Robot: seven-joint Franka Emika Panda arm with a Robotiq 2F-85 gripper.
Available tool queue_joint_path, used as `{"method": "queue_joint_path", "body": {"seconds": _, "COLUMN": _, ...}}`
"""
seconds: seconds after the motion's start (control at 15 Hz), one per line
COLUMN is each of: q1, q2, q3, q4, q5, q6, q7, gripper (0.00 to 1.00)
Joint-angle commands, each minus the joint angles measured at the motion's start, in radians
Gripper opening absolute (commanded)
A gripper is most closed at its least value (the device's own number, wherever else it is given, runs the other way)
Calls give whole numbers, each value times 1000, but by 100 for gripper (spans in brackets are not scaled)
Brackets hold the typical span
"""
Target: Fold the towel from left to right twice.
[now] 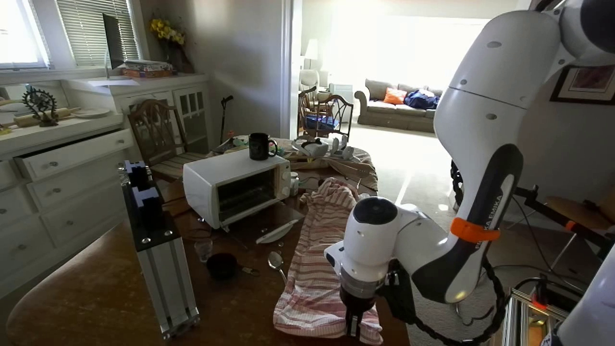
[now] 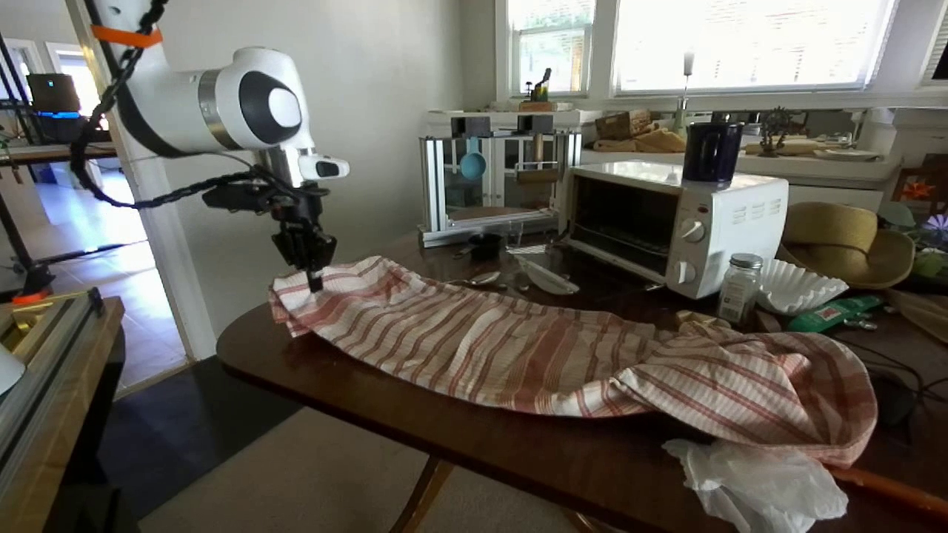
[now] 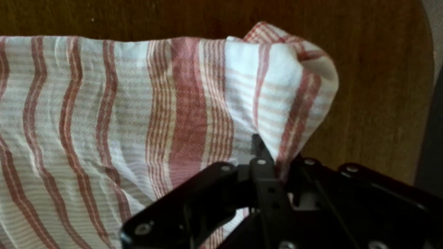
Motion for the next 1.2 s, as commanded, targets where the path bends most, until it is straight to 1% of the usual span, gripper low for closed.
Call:
{"method": "queue_joint_path", "body": {"seconds": 0.0, "q1": -140, "q2": -88, "q3": 212, "q4": 28, "q5": 274, "q6": -127, "q7": -222, "gripper": 3}}
{"method": "queue_joint_path", "body": {"seconds": 0.13, "q1": -192, "q2": -130, "q3": 308, "q4": 74, "q5": 428, "q6": -195, "q7": -343, "gripper": 3}}
{"method": "queue_joint_path", "body": {"seconds": 0.27, "q1": -228, "q2": -184, "q3": 386, "q4": 128, "q5": 580, "q6": -268, "q7": -463, "gripper": 3}}
{"method": "queue_joint_path", "body": {"seconds": 0.4, "q1": -247, "q2": -244, "q3": 441, "q4": 190, "q5": 727, "q6": -357, "q7": -578, "gripper": 3}}
{"method": "queue_joint_path", "body": {"seconds": 0.53, "q1": -247, "q2": -313, "q3": 467, "q4": 258, "q5": 860, "q6": -462, "q7": -680, "gripper": 3}}
{"method": "queue_joint_path", "body": {"seconds": 0.6, "q1": -63, "q2": -353, "q3": 292, "q4": 297, "q5": 942, "q6": -520, "q7": -745, "gripper": 3}}
{"method": "queue_joint_path", "body": {"seconds": 0.67, "q1": -30, "q2": -378, "q3": 253, "q4": 324, "q5": 972, "q6": -575, "q7": -777, "gripper": 3}}
{"method": "queue_joint_path", "body": {"seconds": 0.73, "q1": 26, "q2": -399, "q3": 188, "q4": 353, "q5": 994, "q6": -644, "q7": -806, "gripper": 3}}
{"method": "queue_joint_path", "body": {"seconds": 0.8, "q1": 77, "q2": -413, "q3": 126, "q4": 376, "q5": 991, "q6": -690, "q7": -805, "gripper": 3}}
{"method": "queue_joint_path", "body": {"seconds": 0.93, "q1": 155, "q2": -403, "q3": 15, "q4": 419, "q5": 923, "q6": -742, "q7": -755, "gripper": 3}}
{"method": "queue_joint_path", "body": {"seconds": 1.0, "q1": 174, "q2": -376, "q3": -34, "q4": 434, "q5": 887, "q6": -738, "q7": -731, "gripper": 3}}
{"method": "queue_joint_path", "body": {"seconds": 1.13, "q1": 189, "q2": -319, "q3": -111, "q4": 448, "q5": 832, "q6": -711, "q7": -696, "gripper": 3}}
